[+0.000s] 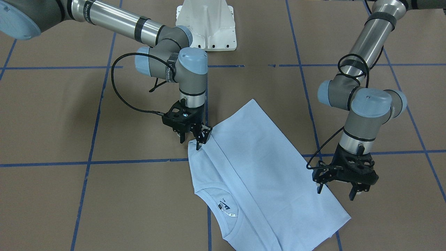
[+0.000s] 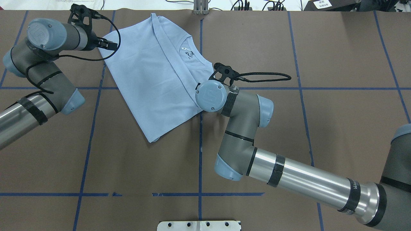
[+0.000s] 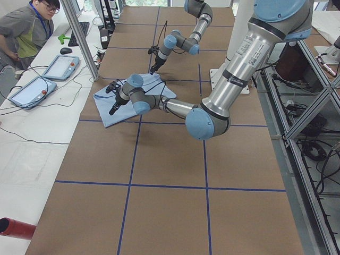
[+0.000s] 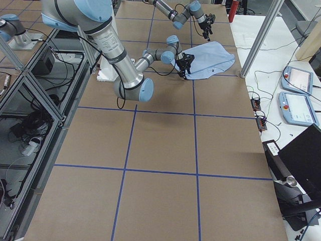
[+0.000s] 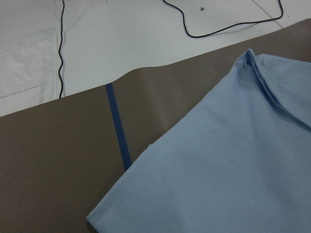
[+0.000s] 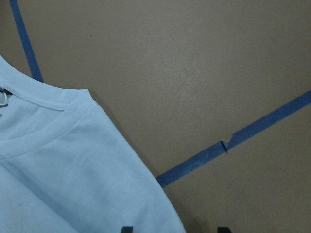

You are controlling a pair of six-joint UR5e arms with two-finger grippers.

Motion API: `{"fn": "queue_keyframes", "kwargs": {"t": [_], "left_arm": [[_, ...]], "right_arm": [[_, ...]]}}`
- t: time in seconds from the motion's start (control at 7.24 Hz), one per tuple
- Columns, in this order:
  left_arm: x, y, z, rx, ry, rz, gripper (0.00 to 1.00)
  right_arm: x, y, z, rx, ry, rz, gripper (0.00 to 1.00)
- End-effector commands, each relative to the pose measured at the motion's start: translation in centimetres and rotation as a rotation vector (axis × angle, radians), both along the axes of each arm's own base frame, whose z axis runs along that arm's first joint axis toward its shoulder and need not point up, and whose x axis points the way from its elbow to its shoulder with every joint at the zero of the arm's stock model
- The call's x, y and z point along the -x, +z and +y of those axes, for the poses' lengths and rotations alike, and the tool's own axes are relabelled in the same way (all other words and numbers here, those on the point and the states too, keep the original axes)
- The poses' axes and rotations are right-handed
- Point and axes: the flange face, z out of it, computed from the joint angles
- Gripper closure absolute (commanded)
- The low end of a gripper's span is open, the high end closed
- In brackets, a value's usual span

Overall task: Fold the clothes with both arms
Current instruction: 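Reach the right gripper to the shirt's collar corner while the left gripper holds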

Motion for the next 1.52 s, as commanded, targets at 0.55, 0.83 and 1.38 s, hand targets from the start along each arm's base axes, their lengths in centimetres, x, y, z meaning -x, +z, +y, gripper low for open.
{"fn": "queue_keyframes", "kwargs": {"t": [0.55, 0.83, 1.38], "left_arm": [[-0.11, 0.08, 0.06, 0.001, 0.002, -0.001, 0.0], [-0.11, 0.08, 0.06, 0.001, 0.002, -0.001, 0.0], [-0.11, 0.08, 0.06, 0.001, 0.002, -0.001, 0.0]], "right_arm": [[0.69, -0.22, 0.18, -0.014, -0.002, 0.011, 0.45], [0.8, -0.08, 0.21, -0.015, -0.001, 0.015, 0.48], [0.87, -0.14, 0.22, -0.02, 0.003, 0.018, 1.0]]}}
